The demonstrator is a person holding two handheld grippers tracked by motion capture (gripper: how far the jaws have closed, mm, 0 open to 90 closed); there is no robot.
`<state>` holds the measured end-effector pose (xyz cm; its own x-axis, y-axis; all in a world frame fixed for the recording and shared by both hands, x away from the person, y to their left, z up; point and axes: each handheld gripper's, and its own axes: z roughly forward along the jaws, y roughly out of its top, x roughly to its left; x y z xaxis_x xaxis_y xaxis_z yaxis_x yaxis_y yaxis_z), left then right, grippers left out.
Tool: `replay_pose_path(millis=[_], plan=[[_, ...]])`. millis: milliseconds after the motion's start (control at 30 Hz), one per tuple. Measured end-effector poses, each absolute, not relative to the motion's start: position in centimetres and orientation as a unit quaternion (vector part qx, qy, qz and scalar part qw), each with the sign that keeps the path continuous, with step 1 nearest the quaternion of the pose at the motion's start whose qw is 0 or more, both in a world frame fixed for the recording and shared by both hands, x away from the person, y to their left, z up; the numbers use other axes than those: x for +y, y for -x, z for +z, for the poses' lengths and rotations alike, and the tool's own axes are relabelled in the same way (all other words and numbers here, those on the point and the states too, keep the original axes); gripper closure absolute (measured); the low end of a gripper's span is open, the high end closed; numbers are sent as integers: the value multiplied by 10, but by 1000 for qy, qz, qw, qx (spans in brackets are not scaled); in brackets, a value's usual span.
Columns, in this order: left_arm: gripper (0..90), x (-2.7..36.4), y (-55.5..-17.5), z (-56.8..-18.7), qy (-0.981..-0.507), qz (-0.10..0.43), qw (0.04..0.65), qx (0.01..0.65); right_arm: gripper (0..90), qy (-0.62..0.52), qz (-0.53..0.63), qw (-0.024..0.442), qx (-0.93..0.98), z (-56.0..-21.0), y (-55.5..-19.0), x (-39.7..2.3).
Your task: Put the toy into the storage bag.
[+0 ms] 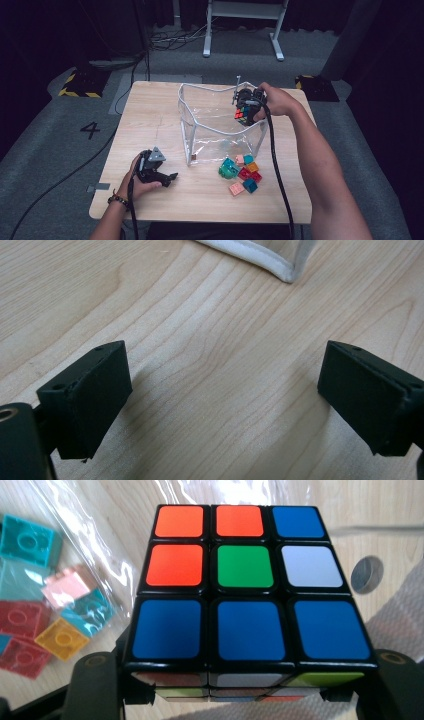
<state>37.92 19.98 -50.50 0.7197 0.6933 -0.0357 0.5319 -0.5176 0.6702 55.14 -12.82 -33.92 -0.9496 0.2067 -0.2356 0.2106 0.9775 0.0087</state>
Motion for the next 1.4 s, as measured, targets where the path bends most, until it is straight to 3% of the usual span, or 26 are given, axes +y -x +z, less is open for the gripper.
replay_pose_path(millis=[633, 900, 1400], plan=[[72, 200, -379, -505, -863, 118, 339, 355, 329, -84, -23, 131, 988, -340, -535, -126], [71, 200, -379, -505, -863, 115, 338, 356, 371, -92, 1, 135, 986, -338, -533, -128], [71, 200, -379, -505, -864, 116, 337, 355, 389, -115, 191, 171, 960, -321, -524, -153]])
